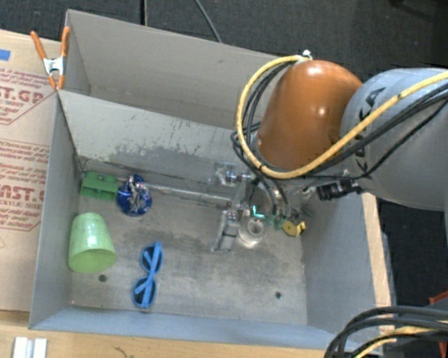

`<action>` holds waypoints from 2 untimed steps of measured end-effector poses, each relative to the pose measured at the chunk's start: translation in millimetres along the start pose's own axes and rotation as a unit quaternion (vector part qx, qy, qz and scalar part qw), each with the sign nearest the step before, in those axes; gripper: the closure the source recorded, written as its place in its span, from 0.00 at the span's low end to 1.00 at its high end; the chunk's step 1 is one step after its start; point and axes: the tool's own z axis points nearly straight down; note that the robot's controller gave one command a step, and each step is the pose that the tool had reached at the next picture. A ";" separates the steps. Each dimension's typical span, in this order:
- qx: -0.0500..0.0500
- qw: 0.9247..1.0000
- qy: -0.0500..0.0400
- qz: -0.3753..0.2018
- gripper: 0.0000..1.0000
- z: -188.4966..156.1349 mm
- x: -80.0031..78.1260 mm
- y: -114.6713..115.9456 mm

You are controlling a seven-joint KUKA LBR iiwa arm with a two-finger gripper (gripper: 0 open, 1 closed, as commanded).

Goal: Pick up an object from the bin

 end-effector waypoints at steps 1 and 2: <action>0.000 0.998 0.000 -0.057 0.00 120.1 28.1 98.4; -0.001 0.999 -0.004 -0.054 1.00 115.0 24.6 95.3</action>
Offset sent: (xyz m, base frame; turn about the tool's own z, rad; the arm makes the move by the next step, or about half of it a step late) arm -0.0258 0.0941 -0.1151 -0.1069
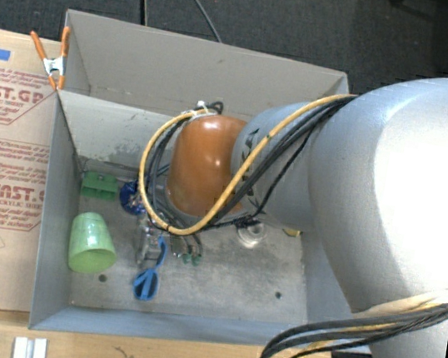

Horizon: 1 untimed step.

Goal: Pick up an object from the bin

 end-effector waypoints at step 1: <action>0.000 1.000 0.000 0.000 0.00 0.1 0.2 -0.3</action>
Offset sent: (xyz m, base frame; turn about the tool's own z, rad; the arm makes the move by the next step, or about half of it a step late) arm 0.0000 0.0000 0.0000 0.0000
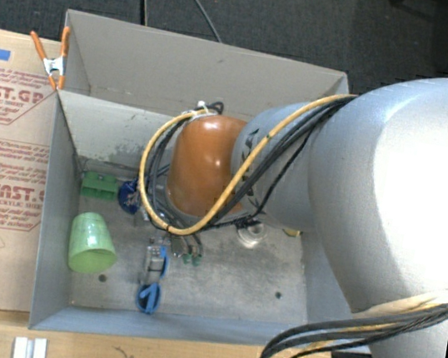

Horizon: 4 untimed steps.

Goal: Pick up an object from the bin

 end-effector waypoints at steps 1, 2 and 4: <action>0.001 0.995 -0.002 -0.104 0.00 -0.5 60.8 -35.8; 0.001 0.967 0.000 -0.256 0.00 0.2 16.4 -47.7; 0.000 0.971 0.000 -0.238 1.00 -7.1 -24.6 -108.0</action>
Offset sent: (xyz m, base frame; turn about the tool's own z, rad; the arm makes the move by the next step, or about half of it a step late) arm -0.0578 -0.0418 -0.0002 -0.2089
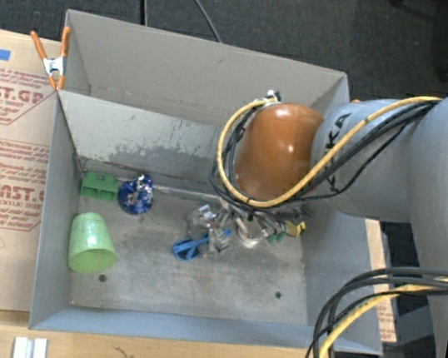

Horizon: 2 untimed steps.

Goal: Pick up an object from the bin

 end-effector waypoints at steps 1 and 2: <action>0.003 1.000 -0.004 0.022 1.00 -118.2 -9.6 7.6; 0.002 0.988 -0.002 -0.152 1.00 -211.5 -12.1 -9.5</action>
Offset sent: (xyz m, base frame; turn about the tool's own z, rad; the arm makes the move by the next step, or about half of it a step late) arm 0.0013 0.0104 0.1131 0.0431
